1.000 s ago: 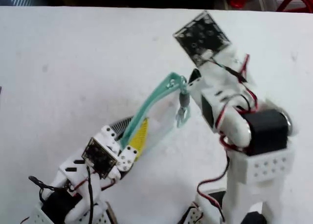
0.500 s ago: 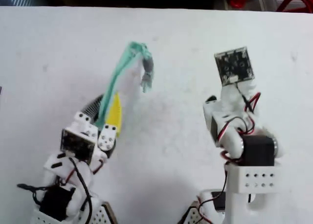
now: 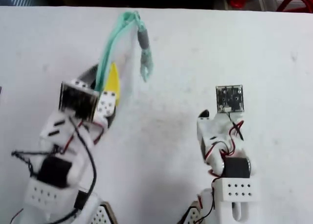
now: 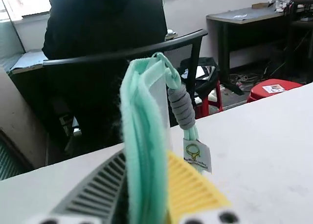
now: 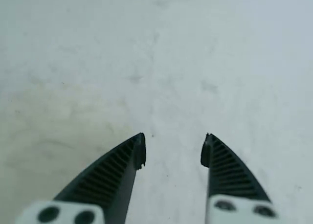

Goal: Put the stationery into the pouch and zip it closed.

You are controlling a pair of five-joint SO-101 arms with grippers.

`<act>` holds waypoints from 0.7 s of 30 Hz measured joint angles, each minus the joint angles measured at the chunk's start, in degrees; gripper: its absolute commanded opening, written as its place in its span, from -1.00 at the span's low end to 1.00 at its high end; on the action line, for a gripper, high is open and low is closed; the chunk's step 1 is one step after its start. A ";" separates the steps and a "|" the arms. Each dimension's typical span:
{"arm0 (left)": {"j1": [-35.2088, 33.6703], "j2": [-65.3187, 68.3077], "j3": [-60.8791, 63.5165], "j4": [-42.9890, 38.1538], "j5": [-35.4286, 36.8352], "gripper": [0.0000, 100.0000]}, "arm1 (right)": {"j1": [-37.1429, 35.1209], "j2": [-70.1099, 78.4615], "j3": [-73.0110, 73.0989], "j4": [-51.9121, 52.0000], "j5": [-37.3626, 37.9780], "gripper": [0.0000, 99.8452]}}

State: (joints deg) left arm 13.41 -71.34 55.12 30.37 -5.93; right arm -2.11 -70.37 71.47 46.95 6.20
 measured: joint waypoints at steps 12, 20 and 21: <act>-0.26 28.92 -7.21 -8.09 -0.18 -0.95 | 0.35 -0.09 5.80 -9.32 0.00 -0.64; 8.62 36.84 -7.74 -14.07 -0.26 -0.91 | 8.18 -0.09 5.80 -12.40 -0.26 -0.64; 10.46 37.80 -6.95 -16.26 -0.26 -0.85 | 8.26 -0.09 5.80 -12.40 -0.26 -0.64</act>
State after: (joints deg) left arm 23.87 -33.54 48.18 14.11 -6.20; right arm 6.15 -70.46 77.27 34.55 5.93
